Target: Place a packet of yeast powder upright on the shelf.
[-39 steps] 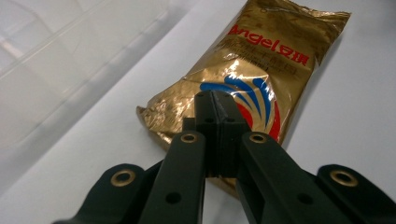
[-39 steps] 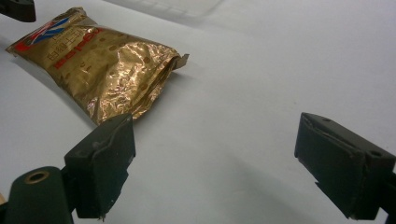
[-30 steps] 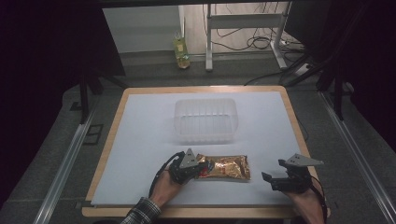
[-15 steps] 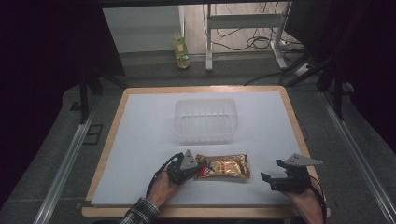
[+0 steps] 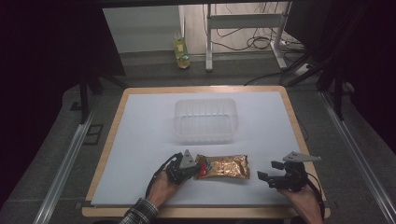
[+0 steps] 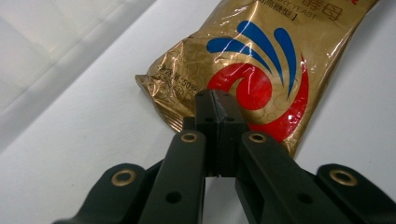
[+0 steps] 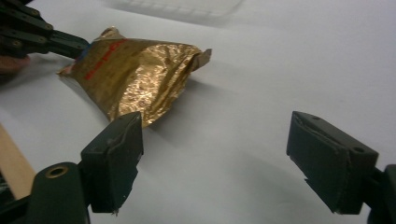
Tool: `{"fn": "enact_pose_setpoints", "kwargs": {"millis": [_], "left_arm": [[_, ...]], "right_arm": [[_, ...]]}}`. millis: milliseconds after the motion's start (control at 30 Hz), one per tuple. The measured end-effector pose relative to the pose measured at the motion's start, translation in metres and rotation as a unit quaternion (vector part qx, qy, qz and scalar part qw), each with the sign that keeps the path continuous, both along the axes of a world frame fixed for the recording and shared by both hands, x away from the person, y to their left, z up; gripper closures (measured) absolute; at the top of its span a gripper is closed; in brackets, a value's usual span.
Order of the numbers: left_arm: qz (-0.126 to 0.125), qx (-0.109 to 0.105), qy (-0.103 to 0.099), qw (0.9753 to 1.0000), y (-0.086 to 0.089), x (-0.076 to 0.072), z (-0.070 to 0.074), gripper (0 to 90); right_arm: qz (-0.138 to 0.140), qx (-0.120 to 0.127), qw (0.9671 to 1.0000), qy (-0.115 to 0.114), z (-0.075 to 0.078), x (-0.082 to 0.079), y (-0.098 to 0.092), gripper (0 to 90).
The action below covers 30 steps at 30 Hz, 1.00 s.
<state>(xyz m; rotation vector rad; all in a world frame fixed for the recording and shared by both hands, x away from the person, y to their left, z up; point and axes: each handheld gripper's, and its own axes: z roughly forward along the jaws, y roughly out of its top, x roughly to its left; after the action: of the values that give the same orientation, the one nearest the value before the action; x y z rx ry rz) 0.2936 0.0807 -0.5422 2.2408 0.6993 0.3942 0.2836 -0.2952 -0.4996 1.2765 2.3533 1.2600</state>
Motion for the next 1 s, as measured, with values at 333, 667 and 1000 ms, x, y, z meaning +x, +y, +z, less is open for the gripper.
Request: {"fn": "enact_pose_setpoints", "kwargs": {"millis": [333, 667, 1000], "left_arm": [[0.002, -0.001, -0.001, 1.0, 0.0, -0.001, 0.0, 89.9], [0.001, -0.002, 0.0, 1.0, 0.0, 0.0, -0.001, 89.8], [0.0, -0.004, 0.001, 1.0, 0.001, 0.0, -0.001, 89.8]], "right_arm": [[0.021, 0.046, 0.9969, 0.06, -0.001, 0.01, 0.011, 22.4], [0.031, 0.072, 0.9906, 0.112, -0.004, 0.021, 0.023, 26.9], [0.047, 0.088, 0.9842, 0.146, -0.013, 0.035, 0.039, 32.6]]}}
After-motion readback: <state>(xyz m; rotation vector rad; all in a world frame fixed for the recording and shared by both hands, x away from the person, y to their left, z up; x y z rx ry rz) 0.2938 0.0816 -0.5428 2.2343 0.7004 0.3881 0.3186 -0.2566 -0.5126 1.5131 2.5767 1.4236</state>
